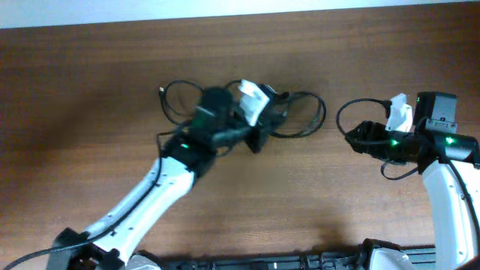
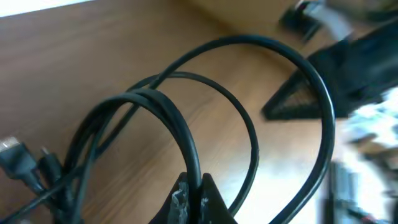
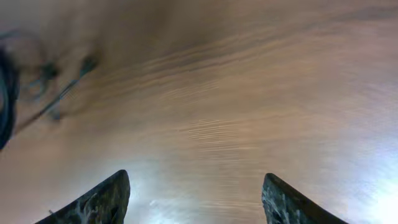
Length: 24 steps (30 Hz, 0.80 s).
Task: Untangle cables
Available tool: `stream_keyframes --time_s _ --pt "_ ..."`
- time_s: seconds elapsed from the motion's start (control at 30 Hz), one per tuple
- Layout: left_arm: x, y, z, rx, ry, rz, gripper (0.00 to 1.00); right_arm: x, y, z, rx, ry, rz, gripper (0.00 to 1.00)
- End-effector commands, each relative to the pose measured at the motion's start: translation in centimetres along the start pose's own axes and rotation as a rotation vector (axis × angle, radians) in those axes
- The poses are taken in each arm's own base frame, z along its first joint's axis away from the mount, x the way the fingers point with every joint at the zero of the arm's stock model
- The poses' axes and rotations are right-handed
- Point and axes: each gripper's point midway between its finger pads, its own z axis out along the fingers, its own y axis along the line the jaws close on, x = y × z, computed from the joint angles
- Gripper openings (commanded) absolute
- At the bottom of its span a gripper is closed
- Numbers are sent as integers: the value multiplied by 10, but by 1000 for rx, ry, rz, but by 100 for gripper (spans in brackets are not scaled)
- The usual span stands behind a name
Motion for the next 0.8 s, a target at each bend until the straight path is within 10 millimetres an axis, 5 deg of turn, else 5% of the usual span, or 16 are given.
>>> stream_keyframes --time_s 0.0,0.1,0.3,0.57,0.77 --pt "-17 -32 -30 295 -11 -116 0 -2 40 -11 -217 -22 -148 67" --pt "-28 -26 -48 361 -38 -178 0 -3 46 -12 -249 -24 -151 69" --pt "-53 -62 -78 601 -67 -115 0 -12 90 -31 -518 -84 -235 70" --pt "-54 -66 -80 625 -53 -135 0 -14 112 -42 -643 -113 -301 70" --pt "-51 -70 -83 655 -35 -129 0 -5 139 -26 -644 -83 -432 70"
